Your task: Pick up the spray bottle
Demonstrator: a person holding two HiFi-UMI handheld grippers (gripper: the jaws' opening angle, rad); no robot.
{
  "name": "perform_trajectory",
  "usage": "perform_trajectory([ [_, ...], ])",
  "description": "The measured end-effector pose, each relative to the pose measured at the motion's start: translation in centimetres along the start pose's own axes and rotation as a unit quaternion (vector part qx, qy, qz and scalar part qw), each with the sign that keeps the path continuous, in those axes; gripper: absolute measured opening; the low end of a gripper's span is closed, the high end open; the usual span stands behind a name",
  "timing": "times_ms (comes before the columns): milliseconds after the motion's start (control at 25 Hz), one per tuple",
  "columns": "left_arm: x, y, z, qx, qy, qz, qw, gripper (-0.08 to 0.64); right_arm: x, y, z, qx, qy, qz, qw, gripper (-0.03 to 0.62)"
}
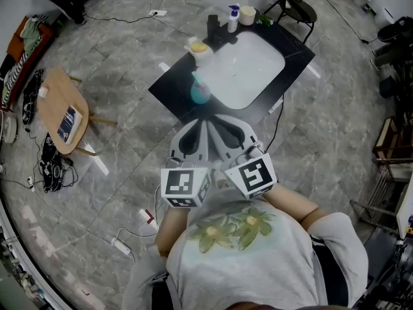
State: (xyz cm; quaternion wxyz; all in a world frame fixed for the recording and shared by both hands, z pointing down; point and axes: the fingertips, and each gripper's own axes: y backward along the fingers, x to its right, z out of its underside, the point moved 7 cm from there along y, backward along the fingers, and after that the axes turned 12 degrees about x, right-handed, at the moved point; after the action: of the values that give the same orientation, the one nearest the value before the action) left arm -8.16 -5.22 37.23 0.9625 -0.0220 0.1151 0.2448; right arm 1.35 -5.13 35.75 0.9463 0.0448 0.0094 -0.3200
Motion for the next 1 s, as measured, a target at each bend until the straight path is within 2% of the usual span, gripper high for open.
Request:
perform_trajectory([
  [480, -1.5, -1.8, 1.5, -0.01, 0.003, -0.026, 0.9996, 0.008, 1.5, -2.1, 1.8, -0.02, 0.002, -0.025, 0.999, 0.025],
  [800, -1.6, -2.8, 2.2, -0.016, -0.001, -0.036, 0.9992, 0.008, 2.7, -2.5, 2.8, -0.025, -0.021, -0.029, 0.999, 0.025],
  [920, -1.8, -3.2, 2.4, -0.02, -0.004, -0.037, 0.9991, 0.008, 2.9, -2.9, 3.2, -0.034, -0.027, -0.018, 0.999, 0.025],
  [1000, -1.9, -3.4, 2.7, -0.024, -0.008, -0.035, 0.9991, 0.008, 3.2, -3.3, 3.7, -0.045, -0.03, 0.007, 0.998, 0.025],
])
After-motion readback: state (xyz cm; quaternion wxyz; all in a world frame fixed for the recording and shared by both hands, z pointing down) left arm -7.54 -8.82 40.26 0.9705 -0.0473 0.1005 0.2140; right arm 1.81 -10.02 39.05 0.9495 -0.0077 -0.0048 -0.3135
